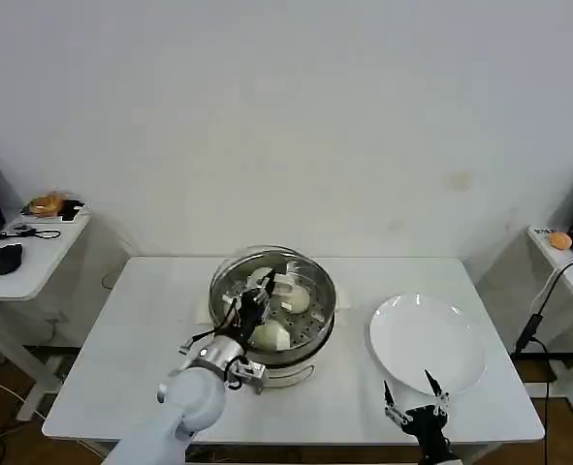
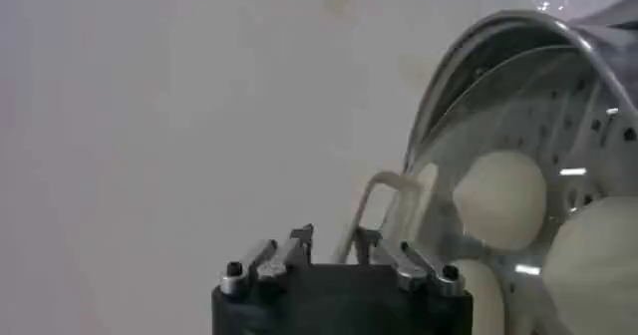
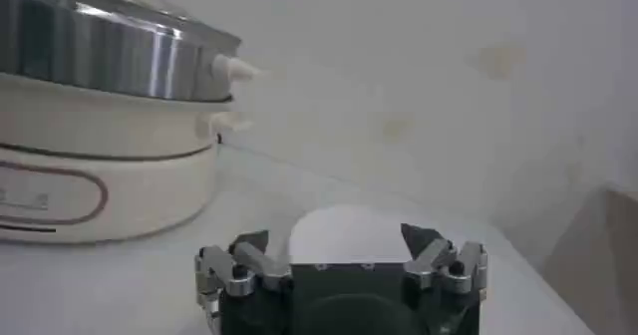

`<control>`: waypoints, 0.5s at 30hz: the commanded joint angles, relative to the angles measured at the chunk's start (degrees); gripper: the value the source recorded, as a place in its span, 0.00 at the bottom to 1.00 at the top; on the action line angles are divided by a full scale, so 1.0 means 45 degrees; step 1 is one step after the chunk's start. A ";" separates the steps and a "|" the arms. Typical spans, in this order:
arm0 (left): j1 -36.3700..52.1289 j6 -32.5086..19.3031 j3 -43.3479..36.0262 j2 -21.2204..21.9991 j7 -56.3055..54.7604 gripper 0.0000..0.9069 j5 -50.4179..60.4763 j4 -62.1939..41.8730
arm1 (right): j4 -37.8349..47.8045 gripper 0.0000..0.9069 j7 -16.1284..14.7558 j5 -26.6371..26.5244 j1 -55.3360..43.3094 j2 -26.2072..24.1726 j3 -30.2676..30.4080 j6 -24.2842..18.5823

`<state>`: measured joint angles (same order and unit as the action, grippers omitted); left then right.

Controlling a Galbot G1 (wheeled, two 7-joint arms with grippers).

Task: Take steamed baozi put them in steamer then cover it.

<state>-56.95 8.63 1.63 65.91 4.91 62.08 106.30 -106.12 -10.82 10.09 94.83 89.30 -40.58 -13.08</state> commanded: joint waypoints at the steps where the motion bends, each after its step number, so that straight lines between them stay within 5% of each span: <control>1: 0.0026 -0.0143 0.0002 -0.0019 -0.0022 0.00 0.0142 -0.0015 | -0.0005 1.00 -0.0002 -0.0005 0.0013 0.0005 0.0006 -0.0015; 15: -0.0209 -0.0669 0.0440 0.0070 -0.0260 0.00 0.2202 0.0416 | 0.0014 1.00 -0.0002 0.0032 0.0029 0.0020 0.0073 -0.0029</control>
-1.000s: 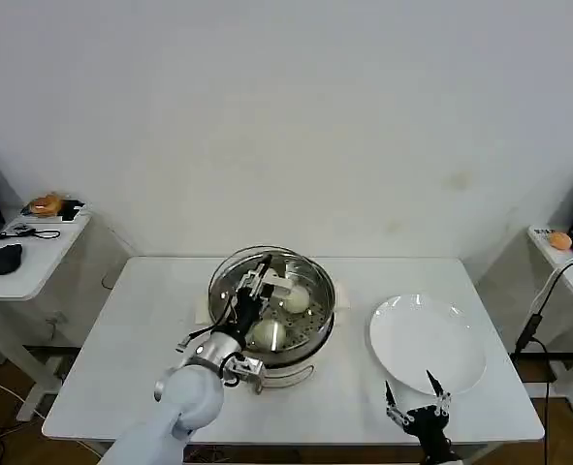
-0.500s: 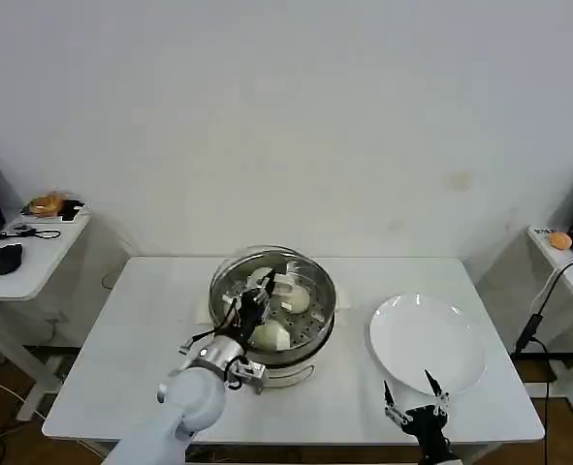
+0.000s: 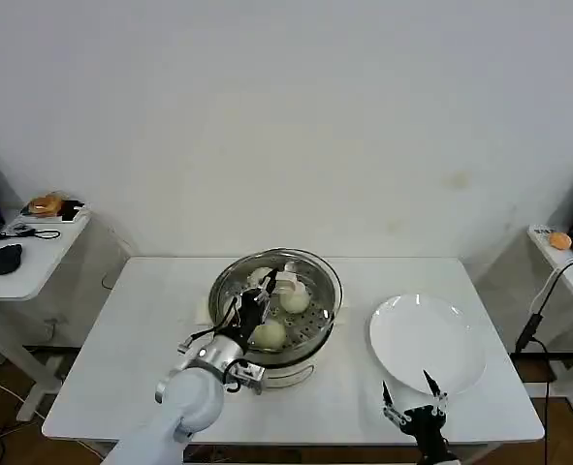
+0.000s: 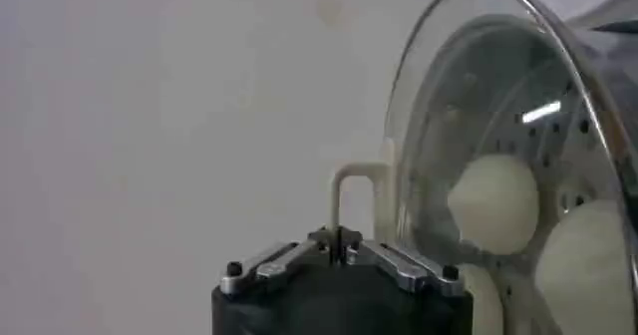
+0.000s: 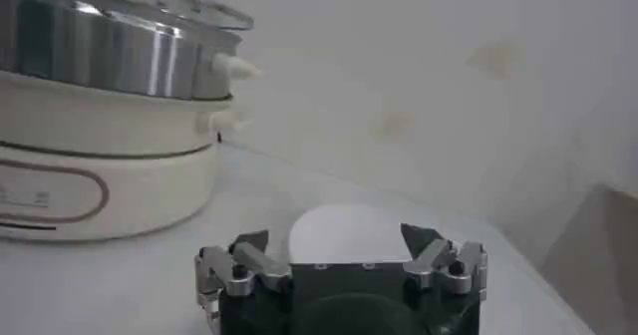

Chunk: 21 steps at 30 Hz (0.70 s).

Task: Take steamed baozi put them in steamer then cover it.

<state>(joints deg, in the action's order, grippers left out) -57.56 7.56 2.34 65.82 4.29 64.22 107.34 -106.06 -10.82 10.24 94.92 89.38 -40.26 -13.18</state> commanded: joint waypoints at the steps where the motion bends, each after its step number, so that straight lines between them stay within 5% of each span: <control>1: -0.0088 -0.0456 0.0314 0.0098 -0.0101 0.00 0.1861 0.0225 | 0.0003 1.00 0.0000 -0.0001 0.0009 -0.0002 0.0001 -0.0008; 21: -0.0120 -0.0347 0.0305 0.0008 0.0629 0.00 0.2001 -0.0201 | 0.0135 1.00 -0.0002 0.0023 -0.0056 0.0006 0.0037 -0.0010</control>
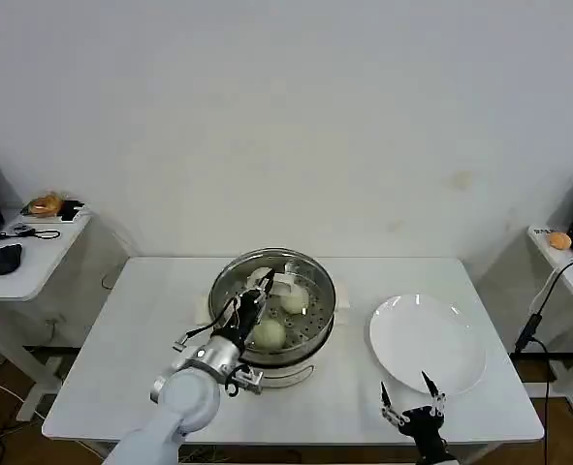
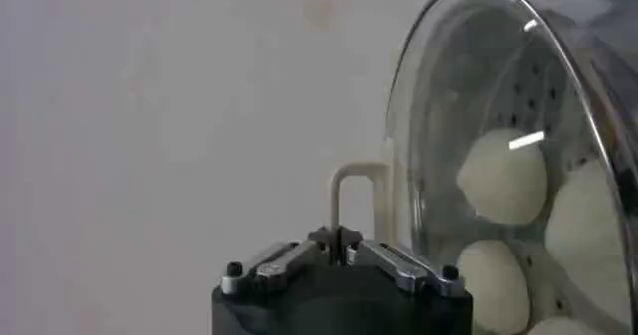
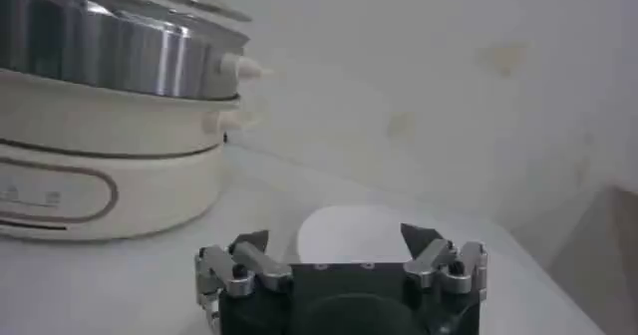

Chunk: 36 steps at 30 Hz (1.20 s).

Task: Take steamed baozi put them in steamer then cover it.

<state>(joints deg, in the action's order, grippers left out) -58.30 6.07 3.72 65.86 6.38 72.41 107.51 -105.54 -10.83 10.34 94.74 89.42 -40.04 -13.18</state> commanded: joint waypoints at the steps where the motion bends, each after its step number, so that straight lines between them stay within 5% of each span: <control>1: 0.0069 -0.0009 -0.0014 -0.0003 0.0187 0.00 0.0119 -0.0273 | 0.0023 1.00 0.0000 0.0000 -0.0016 -0.0001 -0.0011 -0.0014; 36: 0.0228 0.0270 0.0097 -0.0126 0.0533 0.00 -0.0862 -0.0014 | 0.0135 1.00 0.0003 0.0163 -0.0012 0.0071 0.0172 -0.0055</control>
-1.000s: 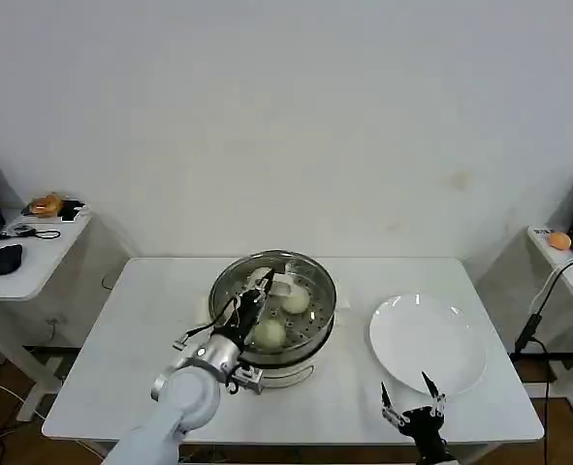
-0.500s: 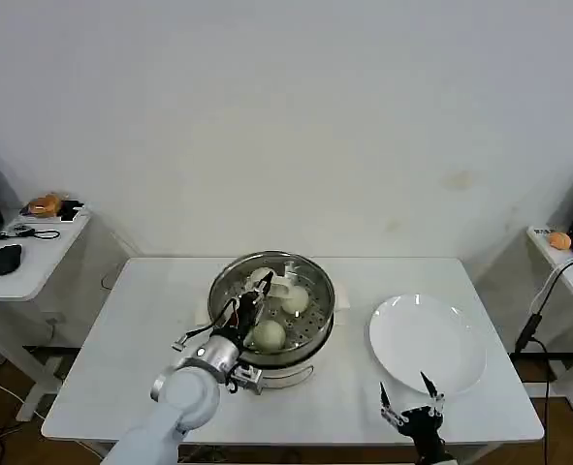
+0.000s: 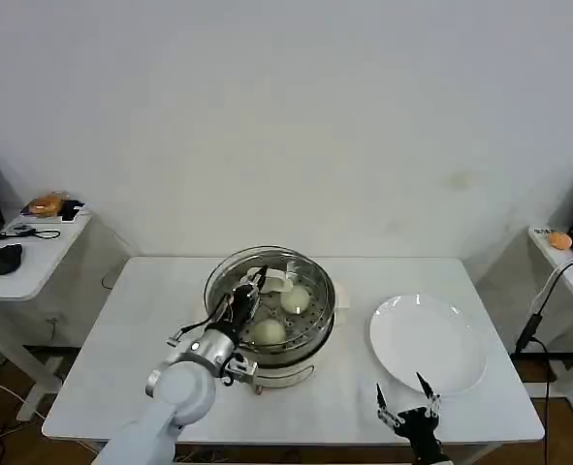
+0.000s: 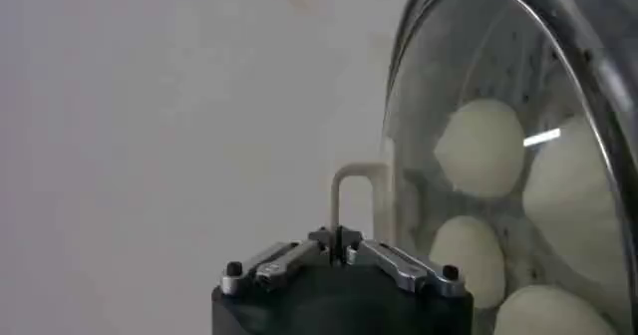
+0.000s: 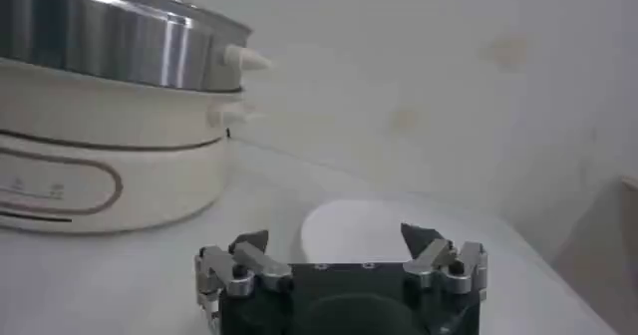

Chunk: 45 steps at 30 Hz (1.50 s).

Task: Take steamed baozi put them in steamer then cover it.

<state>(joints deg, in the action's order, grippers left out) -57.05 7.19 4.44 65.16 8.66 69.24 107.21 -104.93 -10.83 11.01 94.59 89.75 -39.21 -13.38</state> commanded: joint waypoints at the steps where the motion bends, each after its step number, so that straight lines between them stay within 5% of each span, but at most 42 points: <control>1: -0.0056 0.0025 -0.0090 0.0031 0.0036 0.00 -0.0155 0.0065 | -0.0012 1.00 0.0001 0.0013 0.0027 -0.0002 -0.0025 -0.0014; 28: 0.0045 0.0142 -0.0370 0.0091 0.0131 0.00 -0.0484 -0.0122 | 0.0034 1.00 -0.0003 0.0021 0.0012 0.0010 0.0020 -0.0012; 29: 0.0016 0.0137 -0.0371 0.0085 0.0103 1.00 -0.0488 -0.0118 | 0.0033 1.00 -0.0003 0.0020 0.0013 0.0010 0.0024 -0.0012; 45: -0.1560 0.0149 0.0727 -0.0572 -0.0196 1.00 -0.1368 0.1804 | 0.0071 1.00 0.0007 0.0030 0.0011 -0.0009 0.0044 -0.0005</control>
<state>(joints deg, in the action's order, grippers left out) -59.30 8.05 4.44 64.24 8.52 65.62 109.68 -104.55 -10.83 11.20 94.59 89.77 -38.90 -13.41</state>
